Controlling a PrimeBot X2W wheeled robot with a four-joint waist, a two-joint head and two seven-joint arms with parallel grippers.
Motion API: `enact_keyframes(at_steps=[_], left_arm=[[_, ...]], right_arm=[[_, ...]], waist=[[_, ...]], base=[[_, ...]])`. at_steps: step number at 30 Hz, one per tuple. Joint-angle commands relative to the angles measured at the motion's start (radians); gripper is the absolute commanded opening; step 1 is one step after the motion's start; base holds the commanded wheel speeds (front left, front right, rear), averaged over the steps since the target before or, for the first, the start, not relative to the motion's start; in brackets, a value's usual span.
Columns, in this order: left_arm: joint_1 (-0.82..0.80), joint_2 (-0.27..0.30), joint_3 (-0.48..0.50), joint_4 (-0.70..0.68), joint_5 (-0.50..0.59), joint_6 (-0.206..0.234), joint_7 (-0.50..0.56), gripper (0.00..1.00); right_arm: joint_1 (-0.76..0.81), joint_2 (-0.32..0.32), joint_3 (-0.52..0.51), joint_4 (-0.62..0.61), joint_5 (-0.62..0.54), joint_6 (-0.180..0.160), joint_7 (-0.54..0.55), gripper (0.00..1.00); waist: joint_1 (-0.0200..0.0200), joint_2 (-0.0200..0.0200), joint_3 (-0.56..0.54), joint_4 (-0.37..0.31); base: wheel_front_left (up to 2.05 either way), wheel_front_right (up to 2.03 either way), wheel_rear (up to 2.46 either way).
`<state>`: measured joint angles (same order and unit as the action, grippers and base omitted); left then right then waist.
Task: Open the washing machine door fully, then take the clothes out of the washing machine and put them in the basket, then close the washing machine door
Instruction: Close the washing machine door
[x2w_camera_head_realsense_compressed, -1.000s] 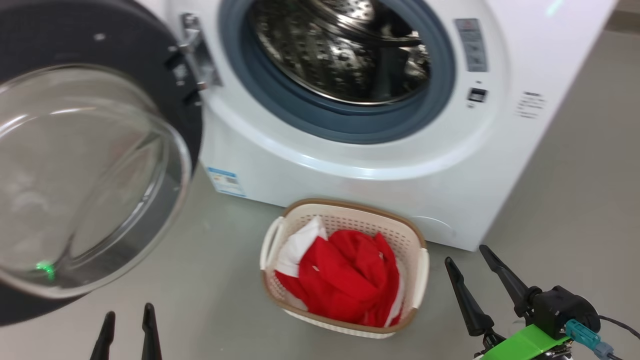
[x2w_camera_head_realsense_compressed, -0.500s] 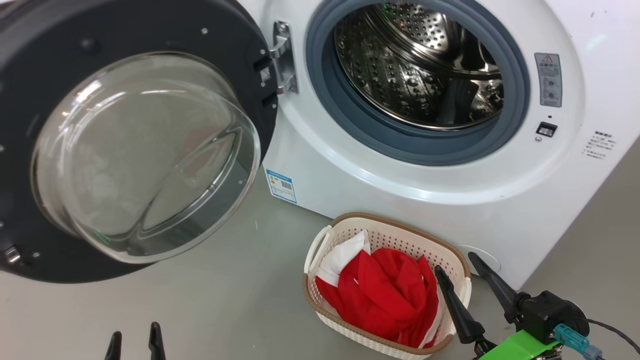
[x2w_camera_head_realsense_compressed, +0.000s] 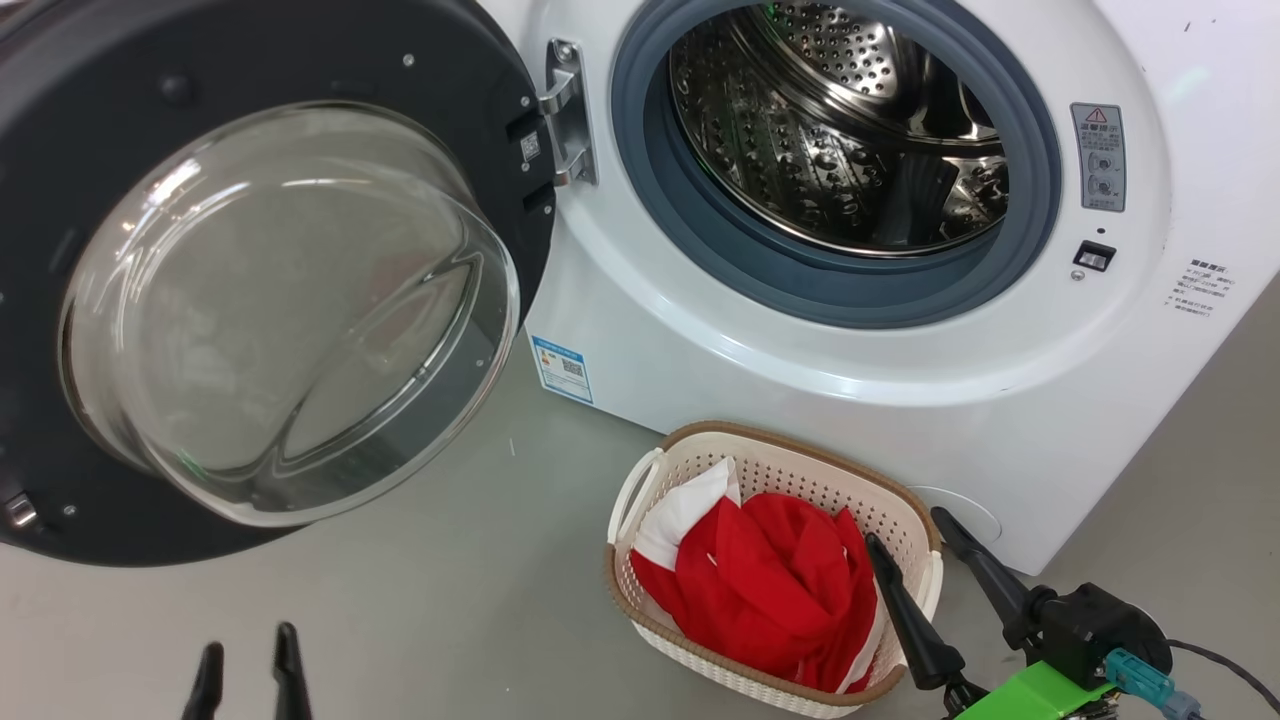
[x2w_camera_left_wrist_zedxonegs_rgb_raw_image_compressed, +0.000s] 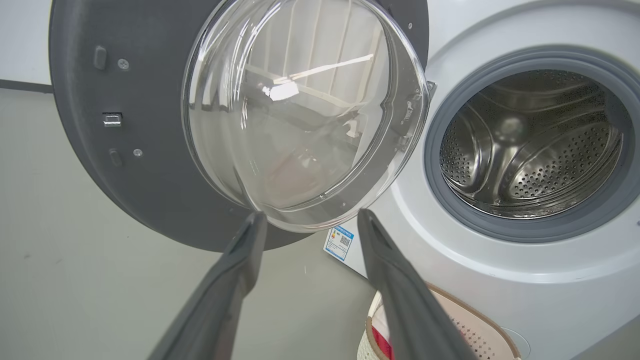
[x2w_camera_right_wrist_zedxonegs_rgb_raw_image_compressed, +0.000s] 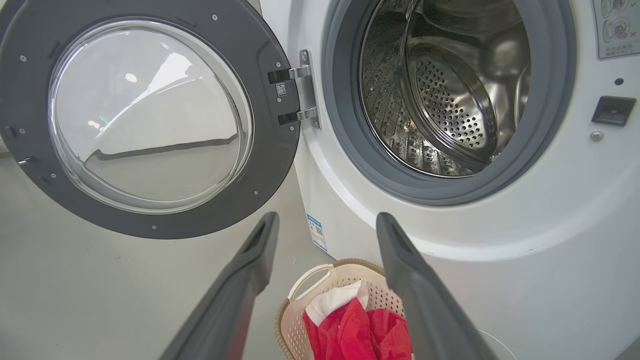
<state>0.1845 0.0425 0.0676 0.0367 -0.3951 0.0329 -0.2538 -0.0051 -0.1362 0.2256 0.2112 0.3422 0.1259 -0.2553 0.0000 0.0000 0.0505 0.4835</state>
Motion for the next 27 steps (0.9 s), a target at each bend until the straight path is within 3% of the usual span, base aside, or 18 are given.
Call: enact_keyframes(at_steps=[1,3,9,17,20,21,23,27], left_arm=[[-0.048,0.008,0.047,-0.044,-0.004,-0.016,-0.008,0.39],[-0.065,0.008,0.071,-0.074,0.004,-0.032,-0.008,0.0],[-0.184,0.018,0.233,-0.219,0.06,-0.1,-0.008,0.0],[-0.438,0.147,0.431,-0.276,0.049,-0.156,-0.008,0.0],[-0.553,0.222,0.489,-0.235,0.006,-0.162,-0.008,0.0],[-0.623,0.273,0.514,-0.182,-0.043,-0.163,-0.008,0.0],[-0.655,0.303,0.525,-0.151,-0.069,-0.163,-0.008,0.0],[-0.772,0.398,0.567,0.038,-0.208,-0.163,-0.008,0.0]], right_arm=[[-0.019,-0.003,0.015,-0.023,0.0,0.005,-0.006,1.0],[-0.018,-0.001,0.013,-0.024,0.0,0.005,-0.006,1.0],[-0.014,0.006,0.006,-0.027,-0.005,0.005,-0.006,1.0],[-0.031,0.007,0.01,-0.027,-0.011,0.005,-0.006,1.0],[-0.038,0.007,0.01,-0.028,-0.013,0.005,-0.006,1.0],[-0.041,0.006,0.011,-0.028,-0.015,0.005,-0.006,1.0],[-0.042,0.006,0.011,-0.028,-0.015,0.005,-0.006,1.0],[-0.048,0.004,0.013,-0.026,-0.018,0.005,-0.006,1.0]], waist=[[0.0,0.0,0.001,-0.001],[0.0,0.0,0.002,-0.003],[0.0,0.0,0.011,-0.007],[0.0,0.0,0.038,-0.026],[0.0,0.0,0.051,-0.036],[0.0,0.0,0.058,-0.041],[0.0,0.0,0.061,-0.045],[0.0,0.0,0.076,-0.057]], base=[[0.0,0.0,0.0],[0.0,0.0,0.0],[0.0,0.0,0.0],[0.0,0.0,0.0],[0.0,0.0,0.0],[0.0,0.0,0.0],[0.0,0.0,0.0],[0.0,0.0,0.0]])
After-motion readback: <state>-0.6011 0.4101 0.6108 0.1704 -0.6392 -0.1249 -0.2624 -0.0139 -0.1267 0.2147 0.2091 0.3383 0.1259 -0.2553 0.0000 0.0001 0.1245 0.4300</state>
